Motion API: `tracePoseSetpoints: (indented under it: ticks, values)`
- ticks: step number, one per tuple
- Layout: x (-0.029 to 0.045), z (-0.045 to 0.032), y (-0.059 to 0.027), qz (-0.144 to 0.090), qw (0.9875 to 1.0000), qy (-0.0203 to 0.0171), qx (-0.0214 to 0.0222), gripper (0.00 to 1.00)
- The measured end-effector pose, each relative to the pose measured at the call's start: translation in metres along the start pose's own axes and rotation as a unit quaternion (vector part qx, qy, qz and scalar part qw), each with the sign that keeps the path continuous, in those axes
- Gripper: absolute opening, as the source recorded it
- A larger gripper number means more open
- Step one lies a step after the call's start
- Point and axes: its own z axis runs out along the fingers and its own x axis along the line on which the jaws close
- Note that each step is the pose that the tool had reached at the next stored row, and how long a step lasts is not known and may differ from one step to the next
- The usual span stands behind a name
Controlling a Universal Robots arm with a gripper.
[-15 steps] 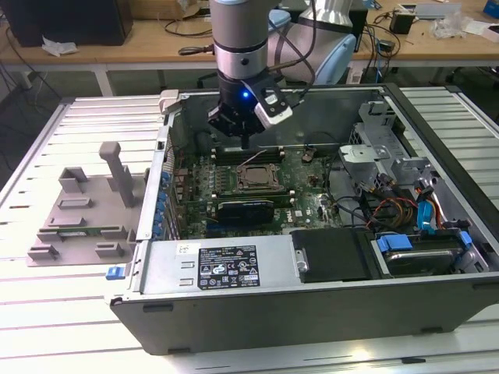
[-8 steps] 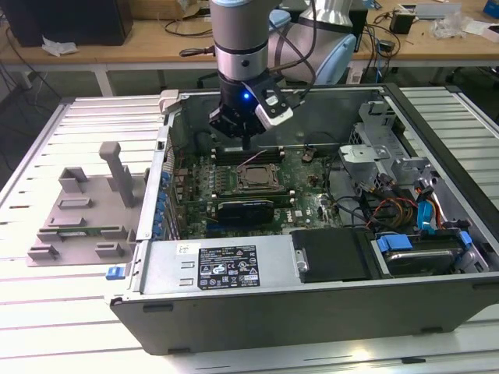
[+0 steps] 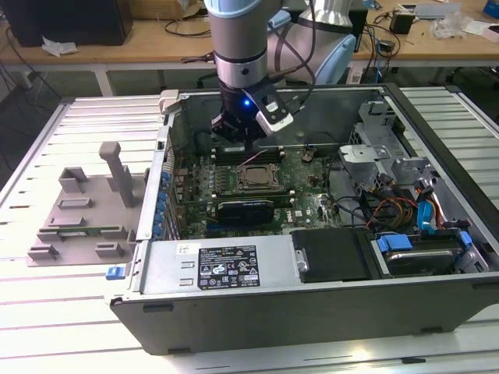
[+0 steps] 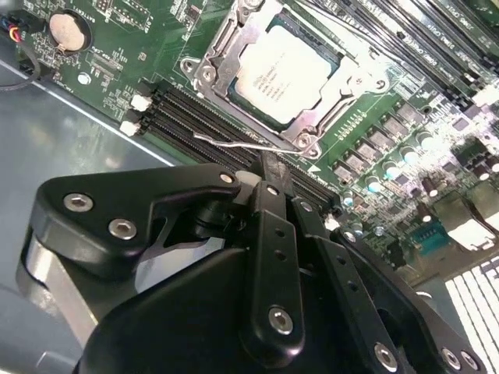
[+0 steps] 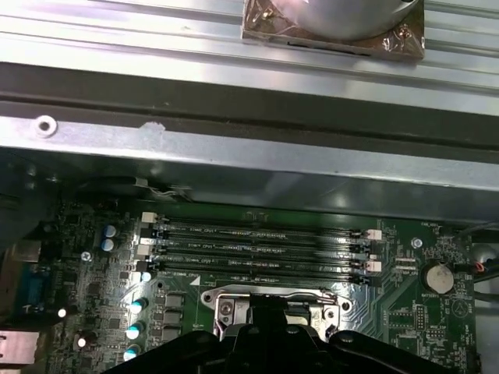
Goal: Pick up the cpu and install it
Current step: 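Install the first cpu locking lever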
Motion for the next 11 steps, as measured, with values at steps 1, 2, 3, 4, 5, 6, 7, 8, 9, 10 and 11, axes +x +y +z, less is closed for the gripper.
tracePoseSetpoints:
  ticks: [1, 2, 3, 4, 5, 6, 7, 8, 9, 10, 11]
  values:
    - [0.0, 0.001, -0.0002, 0.0, 1.0, -0.0008, 0.0001, 0.11]
    - [-0.0002, 0.0022, -0.0004, 0.0, 1.0, -0.0018, 0.0001, 0.11]
    - [-0.0006, 0.003, -0.0006, 0.0, 1.0, -0.0025, 0.0002, 0.11]
    - [-0.0019, 0.004, -0.0009, -0.001, 1.0, -0.0033, 0.0003, 0.11]
    - [-0.0039, 0.005, -0.0012, -0.001, 1.0, -0.0037, 0.0004, 0.11]
    - [-0.005, 0.0056, -0.0014, -0.001, 1.0, -0.004, 0.0003, 0.11]
    - [-0.006, 0.0062, -0.0015, -0.001, 1.0, -0.0042, 0.0004, 0.11]
    - [-0.0079, 0.0075, -0.0019, -0.001, 1.0, -0.0048, 0.0003, 0.11]
    - [-0.0091, 0.0088, -0.0022, -0.001, 1.0, -0.0058, 0.0004, 0.11]
    - [-0.0099, 0.01, -0.0025, -0.001, 1.0, -0.007, 0.0005, 0.11]
    - [-0.0105, 0.0111, -0.0027, -0.001, 1.0, -0.0082, 0.0006, 0.11]
